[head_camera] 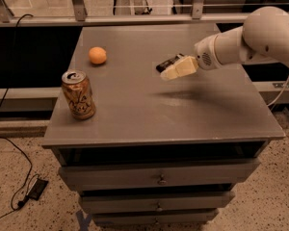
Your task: Pick rxbar chocolate
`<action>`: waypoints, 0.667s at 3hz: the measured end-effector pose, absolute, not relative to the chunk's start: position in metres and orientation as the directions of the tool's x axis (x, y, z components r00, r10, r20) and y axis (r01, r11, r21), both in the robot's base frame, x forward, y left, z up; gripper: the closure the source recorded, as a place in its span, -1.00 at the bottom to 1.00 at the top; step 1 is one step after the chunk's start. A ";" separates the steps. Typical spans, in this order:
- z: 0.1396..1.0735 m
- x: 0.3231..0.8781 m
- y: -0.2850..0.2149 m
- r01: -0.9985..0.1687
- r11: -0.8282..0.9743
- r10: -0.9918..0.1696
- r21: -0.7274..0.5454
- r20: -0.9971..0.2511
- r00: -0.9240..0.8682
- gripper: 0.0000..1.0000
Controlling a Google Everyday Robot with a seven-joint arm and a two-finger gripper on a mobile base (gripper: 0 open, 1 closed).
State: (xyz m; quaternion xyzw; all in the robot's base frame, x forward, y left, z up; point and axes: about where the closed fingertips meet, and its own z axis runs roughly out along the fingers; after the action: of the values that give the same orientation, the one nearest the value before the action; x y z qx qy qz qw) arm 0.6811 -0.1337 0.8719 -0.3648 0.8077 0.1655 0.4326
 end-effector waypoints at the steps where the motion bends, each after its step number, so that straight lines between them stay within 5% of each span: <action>1: 0.854 0.691 -0.125 -0.740 0.671 -0.438 -0.044 -0.829 -0.348 -1.00; 2: 0.844 0.697 -0.123 -0.733 0.679 -0.420 -0.033 -0.837 -0.350 -1.00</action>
Offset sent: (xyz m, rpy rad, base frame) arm 0.0228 0.0070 -0.0373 0.0549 -0.0179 -0.0185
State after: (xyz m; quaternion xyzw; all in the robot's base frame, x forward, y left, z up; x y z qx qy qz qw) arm 0.6966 -0.1232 0.8442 -0.3593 0.8023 0.1773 0.4425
